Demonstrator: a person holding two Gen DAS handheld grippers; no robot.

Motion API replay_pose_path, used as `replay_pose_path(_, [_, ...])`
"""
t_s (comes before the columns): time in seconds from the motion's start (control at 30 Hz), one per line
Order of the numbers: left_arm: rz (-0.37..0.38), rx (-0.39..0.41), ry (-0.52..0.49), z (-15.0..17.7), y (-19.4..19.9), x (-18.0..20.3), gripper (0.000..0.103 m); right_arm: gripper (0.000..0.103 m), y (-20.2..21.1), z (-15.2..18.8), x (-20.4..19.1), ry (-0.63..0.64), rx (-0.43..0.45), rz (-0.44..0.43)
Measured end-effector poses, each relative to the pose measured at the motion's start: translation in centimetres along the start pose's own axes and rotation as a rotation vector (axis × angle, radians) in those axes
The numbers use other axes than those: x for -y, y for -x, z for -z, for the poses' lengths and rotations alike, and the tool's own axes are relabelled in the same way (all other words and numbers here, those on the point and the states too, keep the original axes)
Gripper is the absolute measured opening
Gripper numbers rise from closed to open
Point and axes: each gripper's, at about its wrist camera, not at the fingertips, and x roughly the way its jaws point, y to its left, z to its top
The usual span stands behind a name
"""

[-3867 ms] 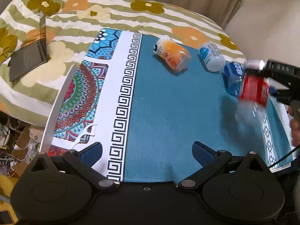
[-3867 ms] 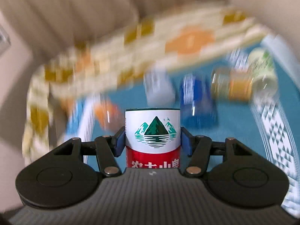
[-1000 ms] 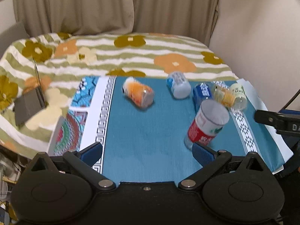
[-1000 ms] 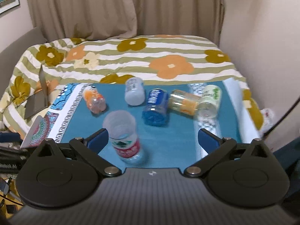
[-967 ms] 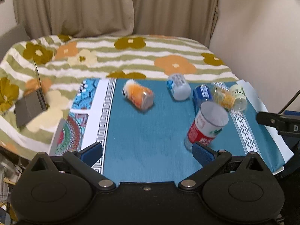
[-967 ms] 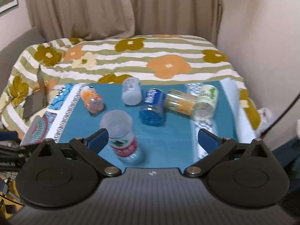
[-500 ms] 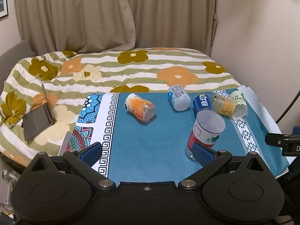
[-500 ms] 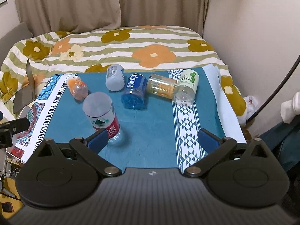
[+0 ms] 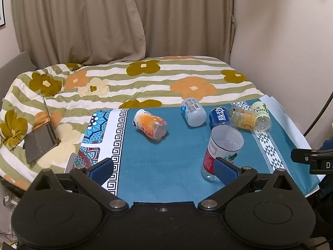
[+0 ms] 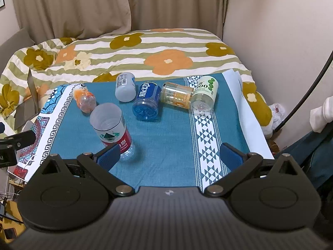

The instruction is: Flip cup upright

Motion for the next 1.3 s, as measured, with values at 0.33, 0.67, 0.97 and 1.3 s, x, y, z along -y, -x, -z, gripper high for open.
replay_pose_path(0.33, [-0.004, 0.021, -0.002, -0.10, 0.27, -0.03, 0.103, 0.103, -0.03, -0.04, 0.05, -0.003, 0.003, 0.000])
replay_pose_path(0.67, [-0.005, 0.026, -0.004, -0.23, 0.26, 0.00, 0.103, 0.103, -0.06, -0.04, 0.06, -0.002, 0.002, 0.002])
replay_pose_path(0.97, [0.002, 0.029, 0.002, -0.44, 0.05, -0.27, 0.103, 0.103, -0.16, -0.08, 0.10, -0.004, 0.002, 0.001])
replay_pose_path(1.3, [-0.012, 0.038, -0.002, -0.63, -0.13, -0.31, 0.103, 0.103, -0.20, -0.10, 0.14, -0.003, 0.001, 0.001])
